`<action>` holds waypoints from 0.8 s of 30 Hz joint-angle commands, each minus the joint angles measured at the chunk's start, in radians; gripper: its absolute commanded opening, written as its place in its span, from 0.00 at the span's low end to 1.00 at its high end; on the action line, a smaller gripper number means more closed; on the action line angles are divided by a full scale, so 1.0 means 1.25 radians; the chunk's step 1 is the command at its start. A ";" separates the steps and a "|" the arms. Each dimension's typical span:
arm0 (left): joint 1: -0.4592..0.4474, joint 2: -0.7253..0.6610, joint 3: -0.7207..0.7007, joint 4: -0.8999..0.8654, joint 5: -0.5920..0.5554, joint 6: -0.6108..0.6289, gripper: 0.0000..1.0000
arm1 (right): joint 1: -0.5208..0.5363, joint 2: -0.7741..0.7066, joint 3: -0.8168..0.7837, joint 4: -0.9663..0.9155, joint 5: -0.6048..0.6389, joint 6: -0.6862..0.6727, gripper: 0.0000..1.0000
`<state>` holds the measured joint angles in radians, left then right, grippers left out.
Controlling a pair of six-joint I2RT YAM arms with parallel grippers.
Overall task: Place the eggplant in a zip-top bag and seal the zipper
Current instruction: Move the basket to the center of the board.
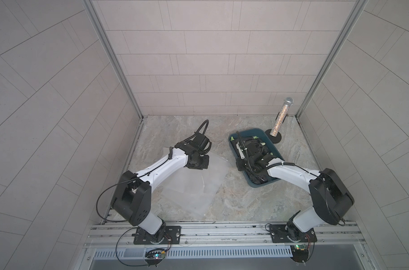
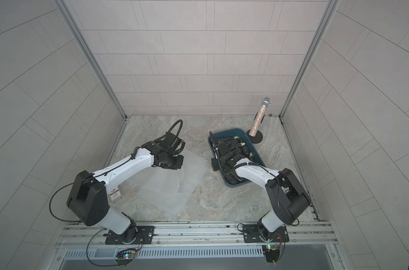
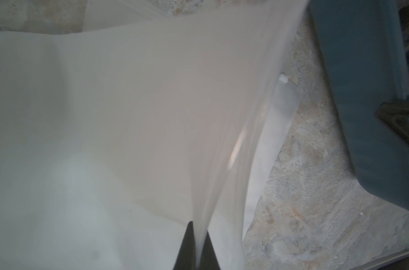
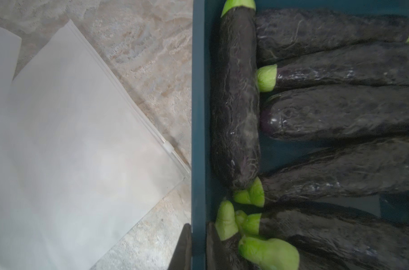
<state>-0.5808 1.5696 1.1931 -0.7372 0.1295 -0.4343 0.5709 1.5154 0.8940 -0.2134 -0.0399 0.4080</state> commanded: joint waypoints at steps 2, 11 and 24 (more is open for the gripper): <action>-0.018 0.014 0.025 0.016 -0.013 -0.038 0.00 | 0.021 -0.073 -0.066 -0.047 0.005 0.098 0.08; -0.045 0.031 0.029 0.030 -0.011 -0.054 0.00 | 0.054 -0.158 -0.168 -0.029 -0.007 0.164 0.16; -0.058 0.038 0.024 0.044 -0.011 -0.072 0.00 | -0.025 -0.269 -0.105 -0.105 0.012 0.070 0.46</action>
<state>-0.6483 1.6066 1.1934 -0.6846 0.1295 -0.5087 0.5758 1.1950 0.7303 -0.3157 -0.0517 0.5285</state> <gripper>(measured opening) 0.049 0.458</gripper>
